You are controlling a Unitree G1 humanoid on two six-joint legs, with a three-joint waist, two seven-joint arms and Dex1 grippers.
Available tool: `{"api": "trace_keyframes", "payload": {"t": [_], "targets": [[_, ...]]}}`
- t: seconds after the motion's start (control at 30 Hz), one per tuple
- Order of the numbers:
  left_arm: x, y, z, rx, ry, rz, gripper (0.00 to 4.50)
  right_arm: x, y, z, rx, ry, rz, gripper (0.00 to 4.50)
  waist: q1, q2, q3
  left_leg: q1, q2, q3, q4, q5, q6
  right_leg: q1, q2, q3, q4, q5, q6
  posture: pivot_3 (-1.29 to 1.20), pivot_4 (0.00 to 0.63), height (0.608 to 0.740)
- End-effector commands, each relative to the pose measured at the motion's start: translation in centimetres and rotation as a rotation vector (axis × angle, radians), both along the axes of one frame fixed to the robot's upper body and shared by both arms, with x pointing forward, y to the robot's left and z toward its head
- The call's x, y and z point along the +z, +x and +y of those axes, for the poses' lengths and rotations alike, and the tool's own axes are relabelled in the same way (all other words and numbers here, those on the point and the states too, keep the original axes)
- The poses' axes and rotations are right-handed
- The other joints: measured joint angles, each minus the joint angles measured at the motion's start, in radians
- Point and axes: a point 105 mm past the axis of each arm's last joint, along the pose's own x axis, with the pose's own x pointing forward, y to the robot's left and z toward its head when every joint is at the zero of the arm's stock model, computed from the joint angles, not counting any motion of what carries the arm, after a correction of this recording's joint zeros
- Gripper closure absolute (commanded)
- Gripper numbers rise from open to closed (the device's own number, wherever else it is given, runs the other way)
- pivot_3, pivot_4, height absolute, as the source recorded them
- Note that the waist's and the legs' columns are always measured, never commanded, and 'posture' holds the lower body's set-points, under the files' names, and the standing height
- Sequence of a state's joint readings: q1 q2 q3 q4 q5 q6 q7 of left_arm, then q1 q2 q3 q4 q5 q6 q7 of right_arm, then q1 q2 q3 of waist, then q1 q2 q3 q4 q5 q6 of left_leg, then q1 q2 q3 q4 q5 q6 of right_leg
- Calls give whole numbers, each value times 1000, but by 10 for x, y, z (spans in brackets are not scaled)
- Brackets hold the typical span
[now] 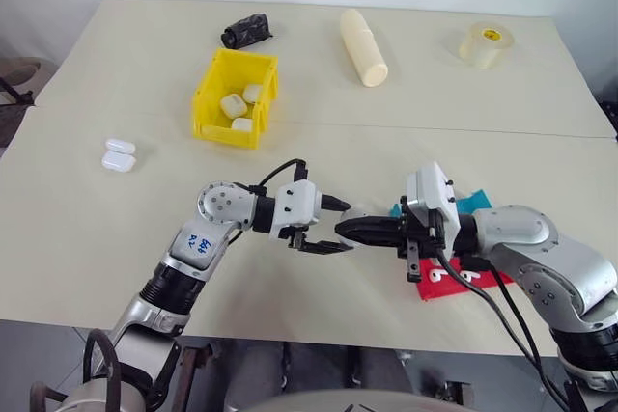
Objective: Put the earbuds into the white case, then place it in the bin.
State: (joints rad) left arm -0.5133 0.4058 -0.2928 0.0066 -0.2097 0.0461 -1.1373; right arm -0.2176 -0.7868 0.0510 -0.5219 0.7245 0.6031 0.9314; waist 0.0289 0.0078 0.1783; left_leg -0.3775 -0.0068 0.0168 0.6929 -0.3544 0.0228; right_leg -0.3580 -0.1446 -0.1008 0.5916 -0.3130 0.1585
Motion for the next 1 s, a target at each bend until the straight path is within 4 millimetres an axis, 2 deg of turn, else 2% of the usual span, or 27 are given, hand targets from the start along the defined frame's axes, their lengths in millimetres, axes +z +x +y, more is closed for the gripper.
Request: {"api": "trace_keyframes", "payload": {"t": [0.03, 0.2, 0.33, 0.43, 0.5, 0.6, 0.7, 0.8, 0.93, 1.0], "targets": [[22, -8, 8, -33, -91, -90, 1726, -6, 7, -29, -89, -24, -11, 4472, -2, -1, 1, 0, -1, 0, 0, 0, 0, 0, -1, 0, 0, 0, 0, 0, 150, 740], [24, -15, 27, -11, -166, -90, 1726, -3, 4, -52, -133, 55, -45, 4472, -3, -1, 1, 0, 1, 1, 0, 0, 0, 0, -1, -1, 0, 0, 0, 0, 150, 740], [23, -21, 51, 74, -258, -40, 1726, 0, 5, -63, -204, 85, -123, 4472, -7, 0, 1, 1, 1, 1, 0, 0, 0, 0, 0, 0, 1, 0, 0, 0, 150, 740], [20, -18, 85, 312, -399, 47, 1726, 0, 0, -62, -216, 129, -138, 3913, -6, 0, 1, 1, 1, 1, 0, 0, 0, 0, -1, 0, 1, 0, 0, 0, 150, 740], [16, -16, 102, 438, -444, 90, 1726, 3, -1, -59, -230, 164, -175, 3255, -6, 0, 1, 2, 2, 1, 0, 0, 0, 1, -1, 0, 1, 0, 0, 0, 150, 740], [13, -4, 128, 689, -543, 159, 1726, 12, 1, -50, -260, 234, -263, 2221, -3, 0, 1, 2, 1, 0, 0, 0, 0, 1, -1, 0, 1, 0, 0, 0, 150, 740], [13, 10, 144, 872, -603, 198, 1726, 20, 5, -42, -310, 282, -377, 1157, 0, 0, 1, 2, 0, -2, 1, 0, 0, 2, -2, 0, 2, 0, 0, 0, 150, 740], [18, 26, 151, 980, -652, 229, 1726, 27, 12, -40, -371, 314, -476, 130, -3, 0, 1, 2, -1, -2, 0, 0, 0, 2, -2, 0, 2, 0, 0, 0, 150, 740], [39, 54, 150, 1013, -706, 184, 1726, 20, 15, -36, -387, 327, -450, 32, 0, 0, 1, 2, -1, -2, 0, 0, 0, 2, -2, 0, 3, 0, 0, 0, 150, 740], [53, 77, 151, 1046, -716, 138, 1726, 17, 16, -37, -392, 317, -441, 32, -2, 0, 1, 2, -2, -2, 0, 0, 0, 1, -2, 0, 3, 0, 0, 0, 150, 740]]}}
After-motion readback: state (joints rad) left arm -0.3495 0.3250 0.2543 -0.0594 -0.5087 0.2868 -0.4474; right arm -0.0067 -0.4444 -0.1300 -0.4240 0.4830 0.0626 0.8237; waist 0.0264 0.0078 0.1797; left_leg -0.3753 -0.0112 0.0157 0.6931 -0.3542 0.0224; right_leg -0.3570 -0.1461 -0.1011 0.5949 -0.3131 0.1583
